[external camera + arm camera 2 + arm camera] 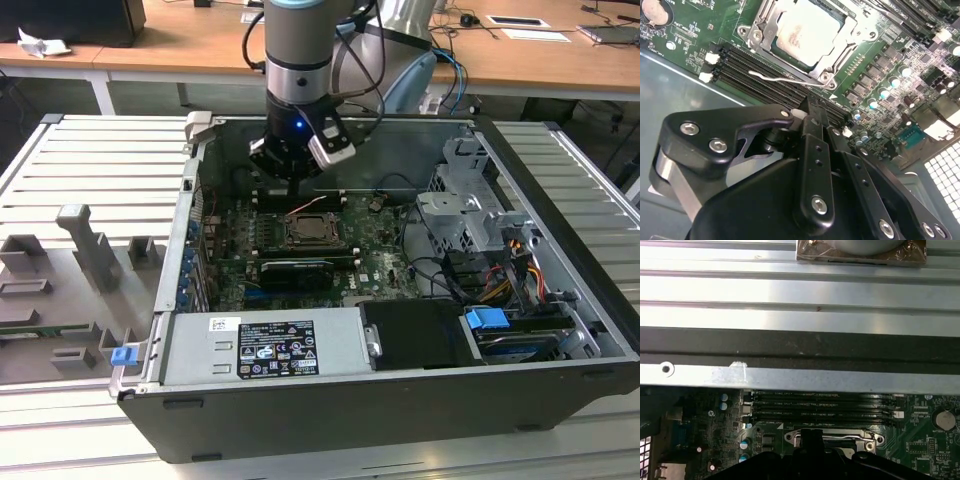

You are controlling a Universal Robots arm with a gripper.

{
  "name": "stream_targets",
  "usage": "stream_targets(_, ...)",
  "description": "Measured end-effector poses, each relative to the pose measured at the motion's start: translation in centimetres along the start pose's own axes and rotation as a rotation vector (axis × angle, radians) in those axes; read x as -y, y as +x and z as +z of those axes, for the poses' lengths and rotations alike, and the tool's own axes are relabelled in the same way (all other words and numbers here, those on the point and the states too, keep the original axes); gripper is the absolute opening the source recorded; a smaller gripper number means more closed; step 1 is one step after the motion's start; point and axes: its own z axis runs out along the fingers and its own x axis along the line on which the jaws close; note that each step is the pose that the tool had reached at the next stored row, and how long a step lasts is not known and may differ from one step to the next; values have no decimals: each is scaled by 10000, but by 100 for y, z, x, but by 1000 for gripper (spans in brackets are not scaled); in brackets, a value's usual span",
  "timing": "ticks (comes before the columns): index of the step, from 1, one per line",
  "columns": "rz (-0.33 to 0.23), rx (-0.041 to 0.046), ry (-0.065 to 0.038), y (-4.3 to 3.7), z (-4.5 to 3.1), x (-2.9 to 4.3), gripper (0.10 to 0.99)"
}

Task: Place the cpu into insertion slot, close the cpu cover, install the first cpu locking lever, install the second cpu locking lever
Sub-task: 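Install the first cpu locking lever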

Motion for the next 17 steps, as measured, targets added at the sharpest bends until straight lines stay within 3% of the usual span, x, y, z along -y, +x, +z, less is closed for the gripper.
stream_targets(4, 0, -1, 1, -32, 13, 3, 106)
stream_targets(10, -188, -17, 1, -55, 95, 12, 106)
stream_targets(13, -192, -16, -22, -162, 157, 12, 106)
stream_targets(17, -194, -17, -31, -188, 168, -11, 106)
